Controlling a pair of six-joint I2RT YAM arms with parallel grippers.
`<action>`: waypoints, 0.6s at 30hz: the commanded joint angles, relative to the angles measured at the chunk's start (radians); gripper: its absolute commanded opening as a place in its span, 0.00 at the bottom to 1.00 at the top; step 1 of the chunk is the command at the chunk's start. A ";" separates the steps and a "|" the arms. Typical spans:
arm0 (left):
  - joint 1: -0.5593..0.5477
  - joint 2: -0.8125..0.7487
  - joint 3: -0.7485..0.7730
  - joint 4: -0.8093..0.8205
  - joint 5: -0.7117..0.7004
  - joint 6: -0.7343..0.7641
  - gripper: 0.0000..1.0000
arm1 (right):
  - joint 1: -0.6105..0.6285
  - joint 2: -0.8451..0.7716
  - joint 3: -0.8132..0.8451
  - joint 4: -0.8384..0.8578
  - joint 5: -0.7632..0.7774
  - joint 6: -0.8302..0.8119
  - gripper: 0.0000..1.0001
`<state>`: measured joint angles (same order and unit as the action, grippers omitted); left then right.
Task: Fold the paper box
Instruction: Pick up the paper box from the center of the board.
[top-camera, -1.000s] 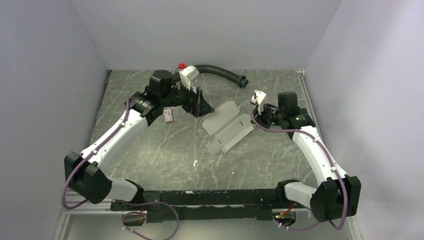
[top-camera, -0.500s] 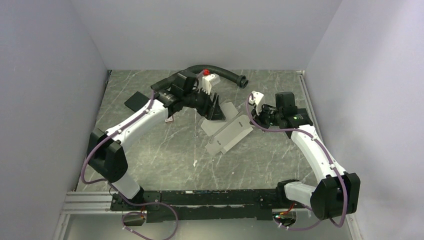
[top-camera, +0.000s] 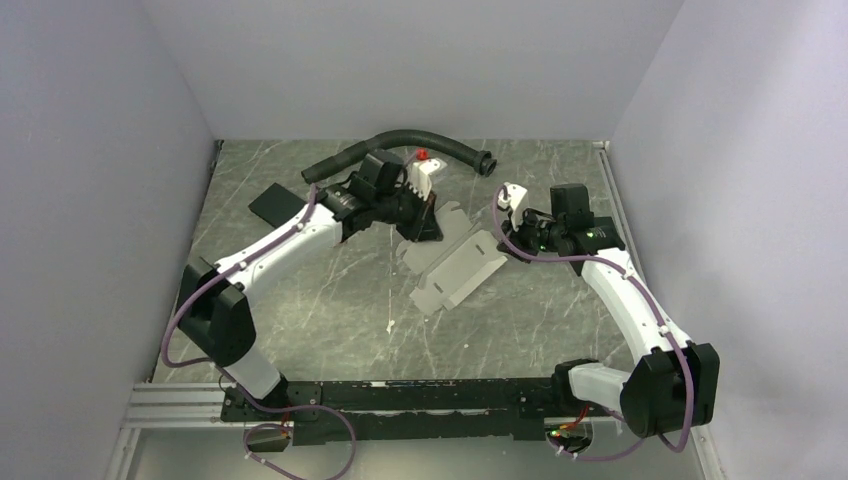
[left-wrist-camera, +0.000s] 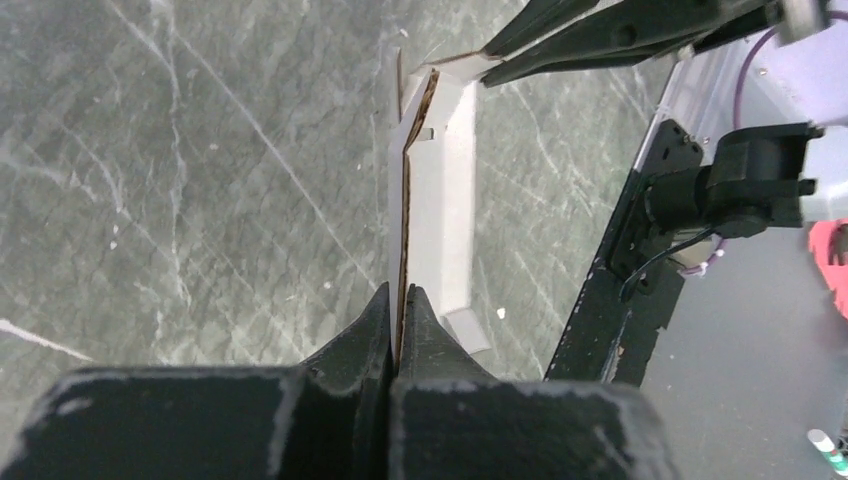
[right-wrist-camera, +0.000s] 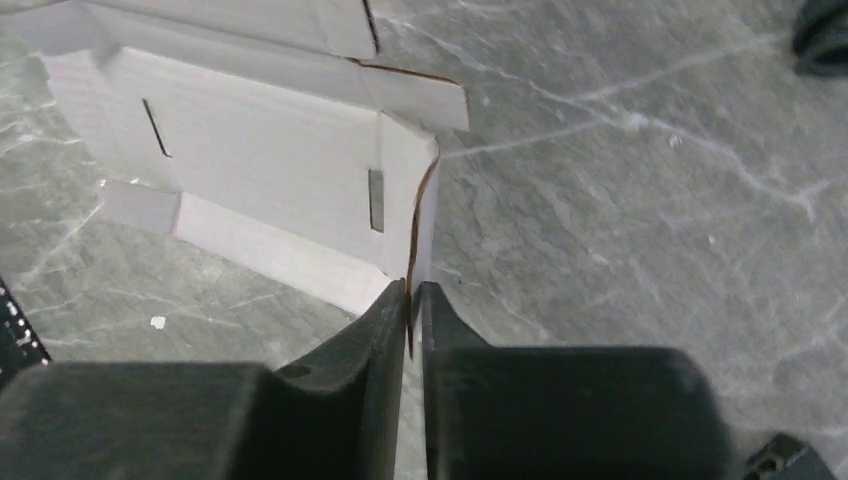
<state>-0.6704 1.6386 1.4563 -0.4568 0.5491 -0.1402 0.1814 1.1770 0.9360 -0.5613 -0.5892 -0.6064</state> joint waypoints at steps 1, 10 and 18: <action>-0.004 -0.144 -0.140 0.145 -0.056 0.061 0.00 | 0.002 -0.012 0.058 -0.018 -0.188 0.015 0.26; -0.003 -0.458 -0.543 0.478 -0.075 0.080 0.00 | -0.093 -0.025 0.082 -0.035 -0.414 0.096 0.71; 0.033 -0.612 -0.732 0.743 -0.119 -0.134 0.00 | -0.111 0.001 -0.129 0.475 -0.526 0.487 0.76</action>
<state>-0.6598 1.0916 0.7856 0.0544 0.4648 -0.1471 0.0742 1.1721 0.8970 -0.4026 -0.9829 -0.3515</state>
